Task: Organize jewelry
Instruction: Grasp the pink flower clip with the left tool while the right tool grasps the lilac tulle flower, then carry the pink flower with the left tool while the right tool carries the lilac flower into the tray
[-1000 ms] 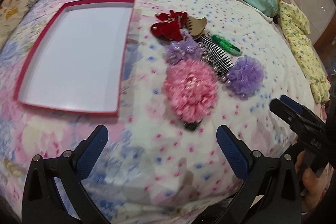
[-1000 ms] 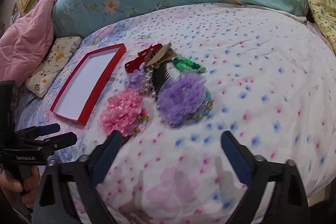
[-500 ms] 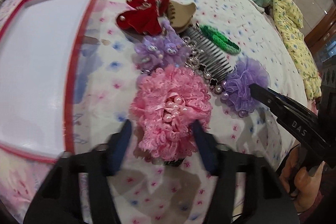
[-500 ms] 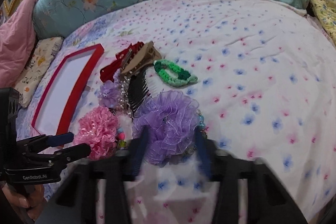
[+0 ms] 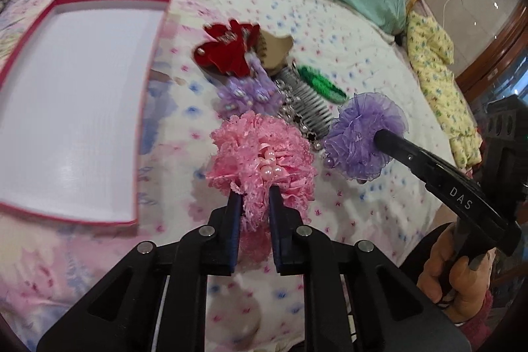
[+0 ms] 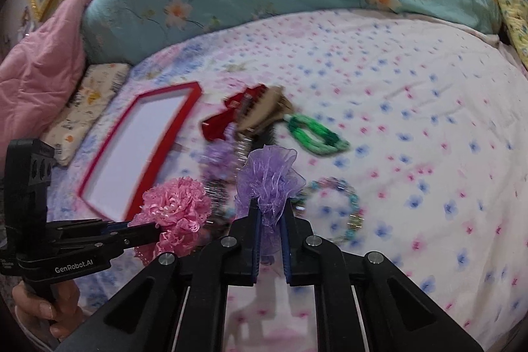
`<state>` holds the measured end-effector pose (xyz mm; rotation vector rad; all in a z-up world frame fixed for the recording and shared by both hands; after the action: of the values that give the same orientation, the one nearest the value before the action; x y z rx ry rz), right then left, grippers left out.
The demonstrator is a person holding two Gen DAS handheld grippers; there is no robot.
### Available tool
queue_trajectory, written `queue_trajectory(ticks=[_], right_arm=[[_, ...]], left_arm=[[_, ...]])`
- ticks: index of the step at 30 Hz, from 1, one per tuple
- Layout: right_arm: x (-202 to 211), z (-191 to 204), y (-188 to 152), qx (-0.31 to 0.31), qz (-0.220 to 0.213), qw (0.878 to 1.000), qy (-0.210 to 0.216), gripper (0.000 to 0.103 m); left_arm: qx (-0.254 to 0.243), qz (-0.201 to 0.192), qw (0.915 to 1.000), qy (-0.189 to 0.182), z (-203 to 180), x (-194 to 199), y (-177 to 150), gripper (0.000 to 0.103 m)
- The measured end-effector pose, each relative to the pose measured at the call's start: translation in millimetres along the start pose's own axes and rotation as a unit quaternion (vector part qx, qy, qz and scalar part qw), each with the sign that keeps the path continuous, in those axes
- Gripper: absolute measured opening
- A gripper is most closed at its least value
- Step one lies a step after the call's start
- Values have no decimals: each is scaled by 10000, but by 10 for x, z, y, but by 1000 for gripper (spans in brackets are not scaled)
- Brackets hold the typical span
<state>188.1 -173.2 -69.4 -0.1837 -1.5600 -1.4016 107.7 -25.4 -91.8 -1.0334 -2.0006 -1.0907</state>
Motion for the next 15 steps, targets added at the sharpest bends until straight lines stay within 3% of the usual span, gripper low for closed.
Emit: queue_trajectory(ticks=[7,15], right_arm=[[27,446,160,90,-128,9986,507,9],[-132,1160,290,272,-71,9927,1172,10]], left_arm=[[218,-464,9986,129,330,402,142,13],[611,-851,9932,506,961,736,354,13]])
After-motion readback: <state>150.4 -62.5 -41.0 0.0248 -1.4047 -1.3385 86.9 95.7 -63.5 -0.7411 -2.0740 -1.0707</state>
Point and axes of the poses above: each gripper's, at about its wrist camera, not at the fingertips, and x roughly against the way its jaws point, z to its left, y to its top, the point moved 9 cm from there along -x, roughly the way its jaws point, and after that the axes turned 11 degrees about x, right-handed, at the moved point
